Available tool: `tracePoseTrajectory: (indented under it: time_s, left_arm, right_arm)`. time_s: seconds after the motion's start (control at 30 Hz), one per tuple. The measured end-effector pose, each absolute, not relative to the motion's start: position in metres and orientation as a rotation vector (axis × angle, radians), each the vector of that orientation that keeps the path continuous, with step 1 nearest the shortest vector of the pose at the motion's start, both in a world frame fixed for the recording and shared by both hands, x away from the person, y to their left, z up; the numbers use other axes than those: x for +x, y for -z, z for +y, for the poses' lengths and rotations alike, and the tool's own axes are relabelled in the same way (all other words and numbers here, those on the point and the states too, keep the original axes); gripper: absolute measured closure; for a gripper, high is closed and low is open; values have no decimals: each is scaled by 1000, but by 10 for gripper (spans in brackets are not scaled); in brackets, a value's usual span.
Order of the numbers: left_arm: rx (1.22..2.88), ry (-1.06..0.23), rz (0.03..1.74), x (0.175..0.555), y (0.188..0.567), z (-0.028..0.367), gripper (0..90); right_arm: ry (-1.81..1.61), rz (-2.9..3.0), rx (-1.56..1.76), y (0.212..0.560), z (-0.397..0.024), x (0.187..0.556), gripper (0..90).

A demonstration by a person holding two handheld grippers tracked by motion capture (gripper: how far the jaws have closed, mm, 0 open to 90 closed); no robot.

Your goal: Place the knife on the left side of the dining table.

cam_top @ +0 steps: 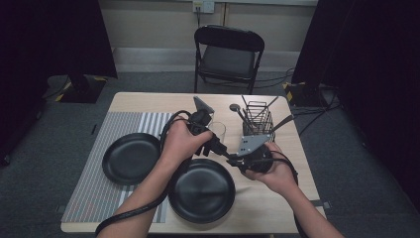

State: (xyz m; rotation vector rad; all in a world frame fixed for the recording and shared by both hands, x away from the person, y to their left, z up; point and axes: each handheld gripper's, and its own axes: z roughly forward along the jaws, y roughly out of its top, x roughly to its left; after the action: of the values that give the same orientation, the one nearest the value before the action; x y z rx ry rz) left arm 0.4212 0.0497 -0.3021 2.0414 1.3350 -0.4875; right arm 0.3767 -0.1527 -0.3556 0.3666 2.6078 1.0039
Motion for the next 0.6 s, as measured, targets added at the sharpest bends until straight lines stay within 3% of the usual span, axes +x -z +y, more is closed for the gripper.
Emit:
tracePoseTrajectory:
  time_s: [0.6]
  left_arm:
    - [2085, 422, 1321, 420, 292, 50, 834]
  right_arm:
    - [-1117, 2571, 482, 356, -152, 372, 802]
